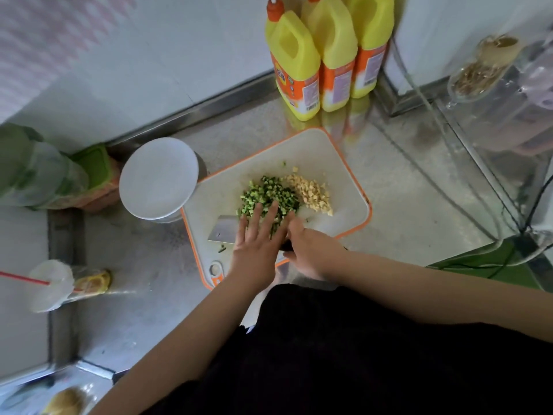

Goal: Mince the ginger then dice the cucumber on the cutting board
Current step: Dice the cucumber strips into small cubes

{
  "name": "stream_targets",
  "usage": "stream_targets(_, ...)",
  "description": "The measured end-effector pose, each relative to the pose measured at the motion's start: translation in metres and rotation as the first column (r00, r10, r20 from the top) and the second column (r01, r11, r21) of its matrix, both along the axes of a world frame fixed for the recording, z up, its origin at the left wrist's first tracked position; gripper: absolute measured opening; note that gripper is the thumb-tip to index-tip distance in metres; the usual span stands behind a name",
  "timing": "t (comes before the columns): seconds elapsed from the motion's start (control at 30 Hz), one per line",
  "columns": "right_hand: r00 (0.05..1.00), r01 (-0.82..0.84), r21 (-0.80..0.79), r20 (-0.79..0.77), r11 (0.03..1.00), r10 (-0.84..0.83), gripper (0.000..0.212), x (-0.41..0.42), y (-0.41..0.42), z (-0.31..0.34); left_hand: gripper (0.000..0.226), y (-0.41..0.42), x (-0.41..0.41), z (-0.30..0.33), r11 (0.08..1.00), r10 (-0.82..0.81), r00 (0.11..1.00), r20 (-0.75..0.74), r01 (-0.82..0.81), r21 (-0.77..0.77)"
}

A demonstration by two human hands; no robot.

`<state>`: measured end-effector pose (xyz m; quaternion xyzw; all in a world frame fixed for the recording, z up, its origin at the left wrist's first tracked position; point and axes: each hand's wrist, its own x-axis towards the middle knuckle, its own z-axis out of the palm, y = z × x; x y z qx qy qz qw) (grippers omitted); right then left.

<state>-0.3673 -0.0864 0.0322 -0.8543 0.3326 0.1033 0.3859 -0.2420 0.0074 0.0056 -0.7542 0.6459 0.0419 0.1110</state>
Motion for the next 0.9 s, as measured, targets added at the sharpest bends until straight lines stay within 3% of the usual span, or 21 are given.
stream_targets(0.1,0.999,-0.047,-0.071,-0.011,0.996,0.046,0.075,0.0,0.001,-0.001,0.095,-0.012,-0.007,0.003,0.991,0.044,0.999,-0.004,-0.043,0.129)
stream_targets(0.27,0.992,-0.118,-0.164,-0.054,0.979,0.111,0.039,-0.009,-0.002,0.003,0.091,-0.016,0.001,0.01,0.973,0.168,0.985,0.029,-0.171,0.152)
stream_targets(0.33,0.991,-0.123,-0.188,-0.065,0.974,0.113,0.038,-0.015,-0.004,0.005,0.09,-0.015,0.009,0.01,0.96,0.237,0.971,0.034,-0.239,0.143)
stream_targets(0.7,0.999,0.029,-0.195,-0.015,0.98,-0.032,0.033,-0.048,-0.012,0.017,0.065,-0.025,0.047,0.002,0.911,0.36,0.933,-0.002,-0.352,0.216)
stream_targets(0.9,0.995,0.099,-0.179,0.02,0.979,-0.097,0.034,-0.061,-0.017,0.017,0.081,-0.027,0.062,0.006,0.878,0.418,0.908,-0.016,-0.399,0.265)
